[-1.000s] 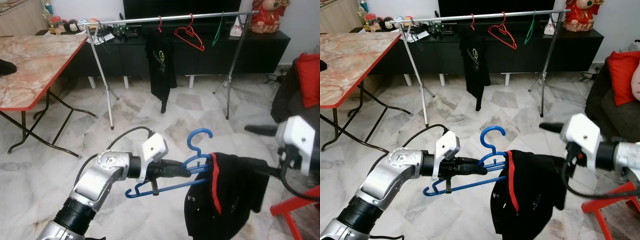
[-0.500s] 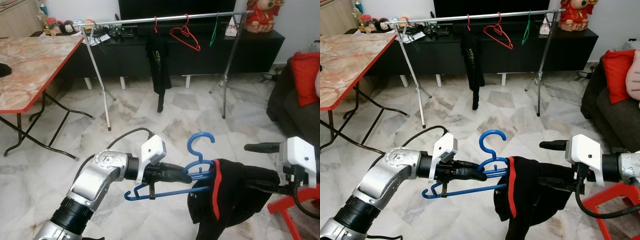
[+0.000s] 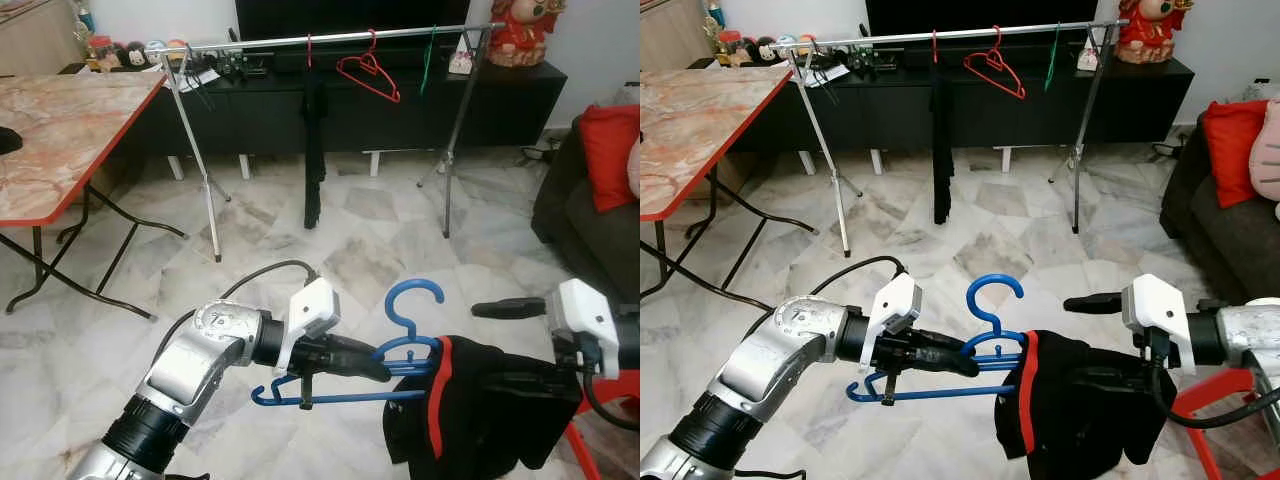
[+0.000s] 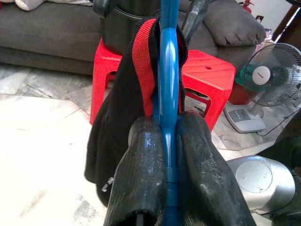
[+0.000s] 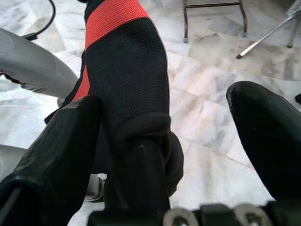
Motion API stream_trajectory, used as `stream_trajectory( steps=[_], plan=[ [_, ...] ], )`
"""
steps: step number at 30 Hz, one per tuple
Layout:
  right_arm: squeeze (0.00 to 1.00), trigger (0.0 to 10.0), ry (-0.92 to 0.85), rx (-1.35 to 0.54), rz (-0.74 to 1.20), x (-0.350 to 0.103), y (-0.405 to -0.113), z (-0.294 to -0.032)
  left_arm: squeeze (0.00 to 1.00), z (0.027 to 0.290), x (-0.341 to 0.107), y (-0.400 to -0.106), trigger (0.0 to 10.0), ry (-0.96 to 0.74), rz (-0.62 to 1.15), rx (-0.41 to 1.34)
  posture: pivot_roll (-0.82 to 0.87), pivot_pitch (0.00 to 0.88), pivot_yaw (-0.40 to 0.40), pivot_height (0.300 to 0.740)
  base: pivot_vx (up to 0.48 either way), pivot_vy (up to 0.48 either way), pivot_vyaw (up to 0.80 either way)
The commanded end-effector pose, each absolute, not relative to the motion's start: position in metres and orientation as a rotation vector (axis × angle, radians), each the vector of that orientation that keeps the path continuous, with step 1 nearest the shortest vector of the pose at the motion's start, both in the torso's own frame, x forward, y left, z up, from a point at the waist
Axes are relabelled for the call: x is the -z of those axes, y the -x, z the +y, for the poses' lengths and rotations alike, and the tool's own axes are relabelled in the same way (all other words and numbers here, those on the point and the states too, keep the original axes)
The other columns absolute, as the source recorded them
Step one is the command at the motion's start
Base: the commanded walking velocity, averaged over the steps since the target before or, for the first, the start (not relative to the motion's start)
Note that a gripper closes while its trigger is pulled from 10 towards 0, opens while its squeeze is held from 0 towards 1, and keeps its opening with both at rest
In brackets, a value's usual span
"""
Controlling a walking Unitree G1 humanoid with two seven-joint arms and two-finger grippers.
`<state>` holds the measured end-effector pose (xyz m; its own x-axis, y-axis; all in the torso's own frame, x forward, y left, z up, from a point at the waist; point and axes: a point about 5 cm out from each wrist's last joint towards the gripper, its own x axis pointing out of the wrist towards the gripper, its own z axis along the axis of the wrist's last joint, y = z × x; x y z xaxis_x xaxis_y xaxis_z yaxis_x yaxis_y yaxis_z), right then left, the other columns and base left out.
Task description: Hang hanger
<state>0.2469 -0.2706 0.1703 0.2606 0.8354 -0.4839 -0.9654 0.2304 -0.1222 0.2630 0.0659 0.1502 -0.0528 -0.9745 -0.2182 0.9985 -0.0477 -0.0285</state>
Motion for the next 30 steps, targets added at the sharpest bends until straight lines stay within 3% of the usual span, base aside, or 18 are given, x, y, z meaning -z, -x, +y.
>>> stream_trajectory(
  steps=[1, 4, 5, 6, 30],
  plan=[
    [0.00, 10.0, 0.437, -1.304, 0.348, -0.171, -0.248, -0.269, 0.00, 0.062, -0.161, -0.262, 10.0, -0.176, 0.137, 1.649, -0.19, 0.000, -0.003, 0.740, 0.000, 0.000, 0.00],
    [0.00, 10.0, 0.427, -1.319, 0.376, -0.169, -0.248, -0.269, 0.00, 0.062, -0.160, -0.263, 10.0, -0.178, 0.138, 1.647, -0.19, 0.000, -0.003, 0.740, 0.000, 0.000, 0.00],
    [0.00, 3.4, 0.419, -1.326, 0.402, -0.167, -0.248, -0.270, 0.00, 0.062, -0.160, -0.263, 10.0, -0.182, 0.139, 1.642, -0.19, 0.000, -0.003, 0.740, 0.000, 0.000, 0.00],
    [0.00, 0.3, 0.417, -1.329, 0.414, -0.166, -0.247, -0.270, 0.00, 0.062, -0.160, -0.264, 10.0, -0.182, 0.139, 1.641, -0.19, 0.000, -0.004, 0.740, 0.000, 0.000, 0.00],
    [0.00, 0.0, 0.369, -1.385, 0.440, -0.161, -0.247, -0.264, 0.00, 0.062, -0.164, -0.269, 10.0, -0.184, 0.125, 1.615, -0.19, 0.000, -0.004, 0.740, 0.000, 0.000, 0.00]
  ],
)
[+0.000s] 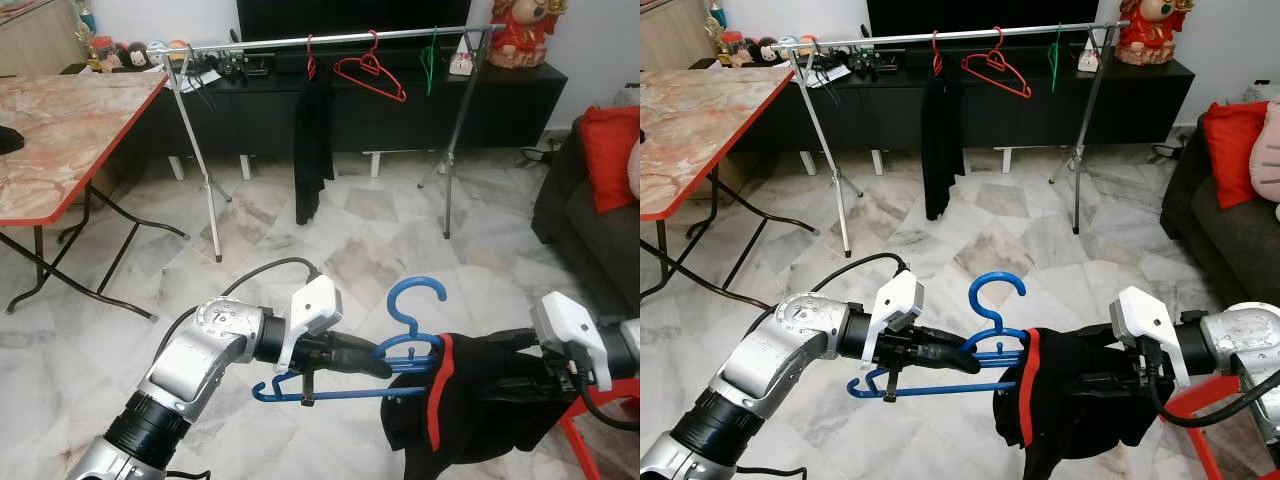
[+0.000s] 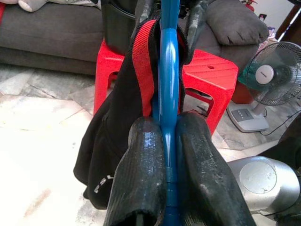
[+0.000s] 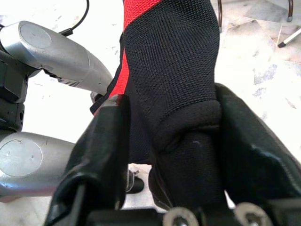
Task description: Hang hanger
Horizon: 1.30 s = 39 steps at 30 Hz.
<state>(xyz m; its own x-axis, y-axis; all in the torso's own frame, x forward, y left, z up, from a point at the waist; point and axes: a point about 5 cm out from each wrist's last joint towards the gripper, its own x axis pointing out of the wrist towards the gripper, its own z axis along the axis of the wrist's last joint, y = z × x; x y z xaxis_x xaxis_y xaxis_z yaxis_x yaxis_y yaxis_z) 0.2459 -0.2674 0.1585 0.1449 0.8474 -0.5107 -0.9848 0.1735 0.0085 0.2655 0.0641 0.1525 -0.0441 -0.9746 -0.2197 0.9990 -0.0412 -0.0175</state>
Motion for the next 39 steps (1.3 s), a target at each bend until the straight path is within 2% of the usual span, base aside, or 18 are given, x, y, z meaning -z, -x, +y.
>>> stream_trajectory(
  steps=[1, 28, 39],
  plan=[
    [0.00, 0.0, 0.369, -1.385, 0.440, -0.161, -0.247, -0.264, 0.00, 0.062, -0.164, -0.269, 10.0, -0.184, 0.125, 1.615, -0.19, 0.000, -0.004, 0.740, 0.000, 0.000, 0.00],
    [0.00, 0.0, 0.367, -1.386, 0.440, -0.161, -0.248, -0.263, 0.00, 0.061, -0.164, -0.269, 10.0, -0.184, 0.125, 1.615, -0.19, 0.000, -0.004, 0.740, 0.000, 0.000, 0.00],
    [0.00, 0.0, 0.339, -1.381, 0.406, -0.154, -0.252, -0.252, 0.00, 0.061, -0.168, -0.276, 10.0, -0.217, 0.110, 1.577, -0.17, 0.000, 0.012, 0.740, 0.000, 0.000, 0.00]
  ],
)
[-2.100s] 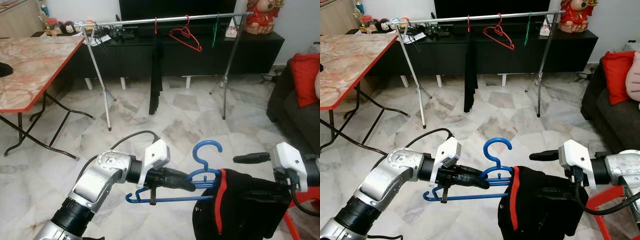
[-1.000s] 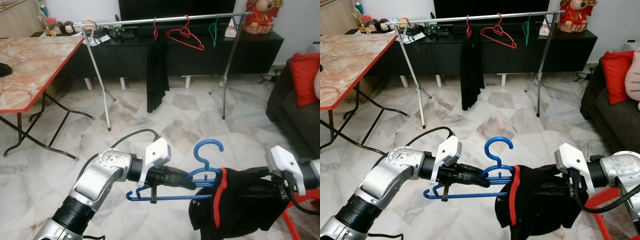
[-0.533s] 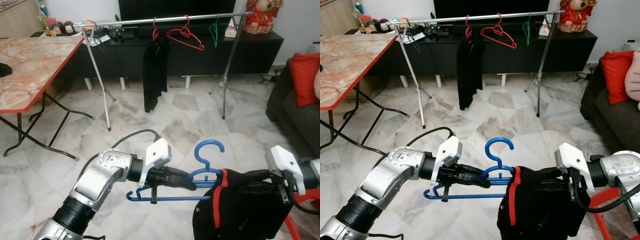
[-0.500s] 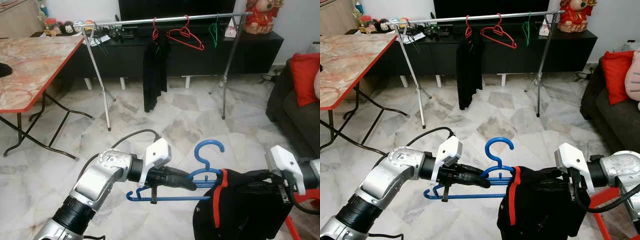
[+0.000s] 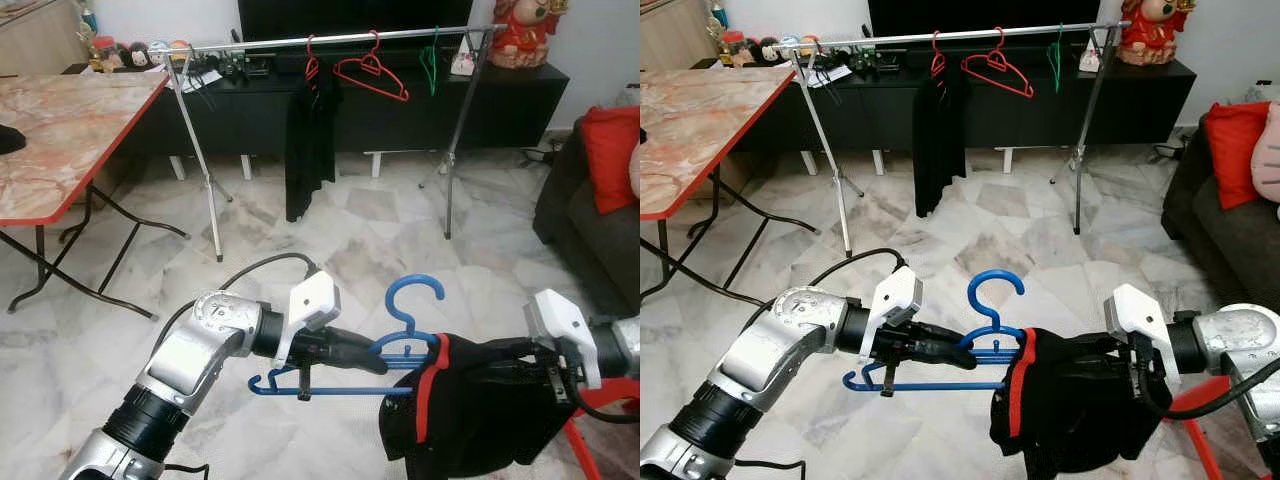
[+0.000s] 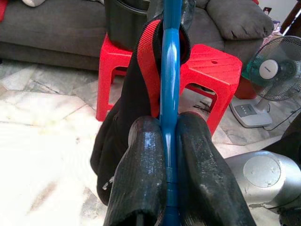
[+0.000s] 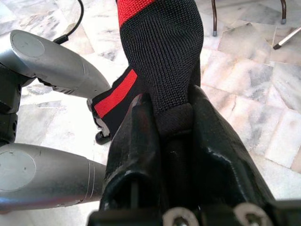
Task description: Hang hanger
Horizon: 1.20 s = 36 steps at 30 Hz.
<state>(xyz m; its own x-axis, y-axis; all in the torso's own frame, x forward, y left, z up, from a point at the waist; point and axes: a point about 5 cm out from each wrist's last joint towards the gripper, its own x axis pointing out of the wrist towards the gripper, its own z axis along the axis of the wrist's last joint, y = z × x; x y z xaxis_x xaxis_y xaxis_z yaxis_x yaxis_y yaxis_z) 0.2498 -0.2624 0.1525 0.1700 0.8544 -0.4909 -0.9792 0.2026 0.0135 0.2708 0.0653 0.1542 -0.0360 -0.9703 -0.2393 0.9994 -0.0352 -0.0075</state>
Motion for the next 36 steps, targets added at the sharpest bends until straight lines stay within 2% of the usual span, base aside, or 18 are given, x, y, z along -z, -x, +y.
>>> stream_trajectory(
  steps=[1, 7, 8, 19, 28, 34, 36],
  plan=[
    [0.00, 0.0, 0.339, -1.381, 0.406, -0.154, -0.252, -0.252, 0.00, 0.061, -0.168, -0.276, 10.0, -0.217, 0.110, 1.577, -0.17, 0.000, 0.012, 0.740, 0.000, 0.000, 0.00],
    [0.00, 0.0, 0.337, -1.375, 0.399, -0.153, -0.253, -0.251, 0.00, 0.061, -0.167, -0.277, 10.0, -0.237, 0.110, 1.581, -0.17, 0.000, 0.022, 0.740, 0.000, 0.000, 0.00],
    [0.00, 0.0, 0.336, -1.374, 0.395, -0.151, -0.253, -0.250, 1.00, 0.061, -0.167, -0.278, 10.0, -0.230, 0.112, 1.572, -0.17, 0.000, 0.033, 0.740, 0.000, 0.000, 0.00],
    [0.00, 0.0, 0.340, -1.349, 0.398, -0.144, -0.253, -0.249, 1.00, 0.073, -0.166, -0.277, 10.0, -0.252, 0.142, 1.578, -0.16, 0.000, 0.059, 0.740, 0.000, 0.000, 0.00],
    [0.00, 0.0, 0.427, -1.207, 0.458, -0.129, -0.262, -0.258, 1.00, 0.103, -0.173, -0.287, 10.0, -0.318, 0.167, 1.489, -0.15, 0.000, 0.079, 0.740, 0.000, 0.000, 0.00],
    [0.00, 0.0, 0.520, -1.037, 0.493, -0.120, -0.276, -0.270, 1.00, 0.128, -0.182, -0.303, 10.0, -0.323, 0.144, 1.323, -0.14, 0.000, 0.081, 0.740, 0.000, 0.000, 0.00],
    [0.00, 0.0, 0.539, -0.951, 0.486, -0.120, -0.284, -0.274, 1.00, 0.140, -0.186, -0.315, 10.0, -0.304, 0.116, 1.184, -0.14, 0.000, 0.080, 0.740, 0.000, 0.000, 0.00]
  ],
)
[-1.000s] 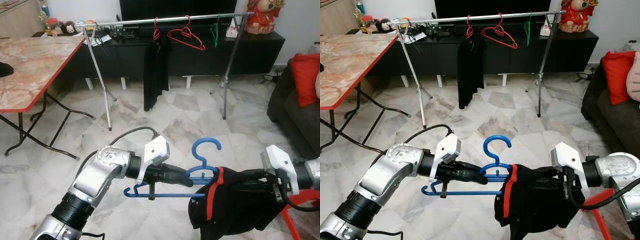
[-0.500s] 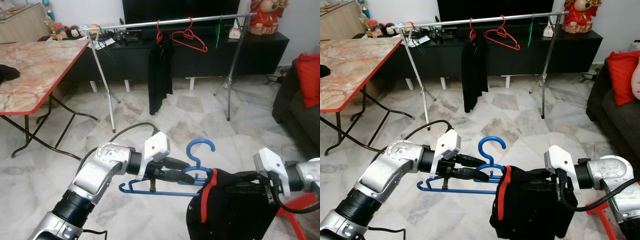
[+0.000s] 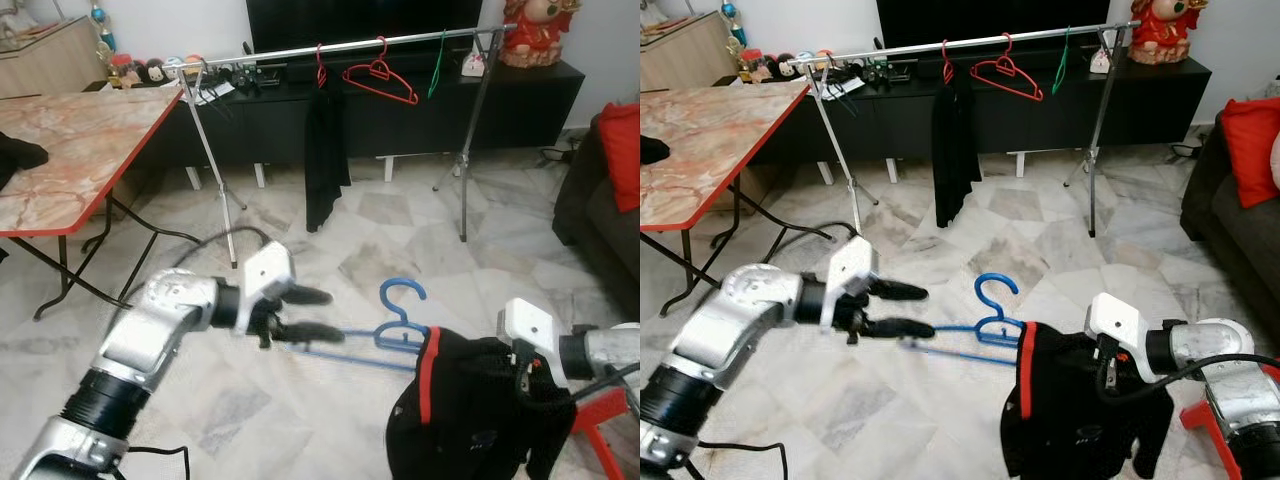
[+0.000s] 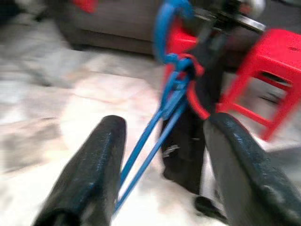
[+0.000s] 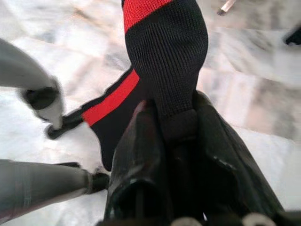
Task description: Hang hanger
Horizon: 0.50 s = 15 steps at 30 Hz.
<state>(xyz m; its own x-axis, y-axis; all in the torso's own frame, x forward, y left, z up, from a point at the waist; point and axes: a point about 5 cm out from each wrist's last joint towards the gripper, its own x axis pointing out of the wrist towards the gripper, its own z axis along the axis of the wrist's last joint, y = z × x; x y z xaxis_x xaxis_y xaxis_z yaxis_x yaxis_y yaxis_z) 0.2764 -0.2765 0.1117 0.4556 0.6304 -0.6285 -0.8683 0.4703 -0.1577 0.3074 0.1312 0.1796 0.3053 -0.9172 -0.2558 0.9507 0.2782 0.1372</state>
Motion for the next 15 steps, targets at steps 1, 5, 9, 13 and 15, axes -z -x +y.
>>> stream_trajectory(
  steps=[1, 5, 9, 13, 15],
  plan=[
    [0.00, 0.0, 0.547, -0.910, 0.488, -0.121, -0.288, -0.276, 1.00, 0.144, -0.186, -0.319, 10.0, -0.302, 0.111, 1.128, -0.14, 0.000, 0.080, 0.740, 0.000, 0.000, 0.00],
    [0.00, 0.0, 0.573, -0.783, 0.441, -0.126, -0.302, -0.278, 1.00, 0.158, -0.184, -0.331, 10.0, -0.286, 0.080, 0.945, -0.14, 0.000, 0.081, 0.740, 0.000, 0.000, 0.00],
    [0.00, 0.0, 0.513, -0.645, 0.337, -0.144, -0.324, -0.274, 1.00, 0.156, -0.171, -0.336, 10.0, -0.219, 0.060, 0.758, -0.13, 0.000, 0.078, 0.740, 0.000, 0.000, 0.00],
    [0.00, 0.0, 0.474, -0.592, 0.264, -0.156, -0.333, -0.270, 0.00, 0.137, -0.166, -0.328, 10.0, -0.150, 0.042, 0.749, -0.13, 0.000, 0.078, 0.740, 0.000, 0.000, 0.00],
    [0.00, 0.0, 0.410, -0.597, 0.179, -0.172, -0.340, -0.262, 0.00, 0.112, -0.167, -0.319, 10.0, -0.098, 0.030, 0.802, -0.13, 0.000, 0.080, 0.740, 0.000, 0.000, 0.00]
  ],
)
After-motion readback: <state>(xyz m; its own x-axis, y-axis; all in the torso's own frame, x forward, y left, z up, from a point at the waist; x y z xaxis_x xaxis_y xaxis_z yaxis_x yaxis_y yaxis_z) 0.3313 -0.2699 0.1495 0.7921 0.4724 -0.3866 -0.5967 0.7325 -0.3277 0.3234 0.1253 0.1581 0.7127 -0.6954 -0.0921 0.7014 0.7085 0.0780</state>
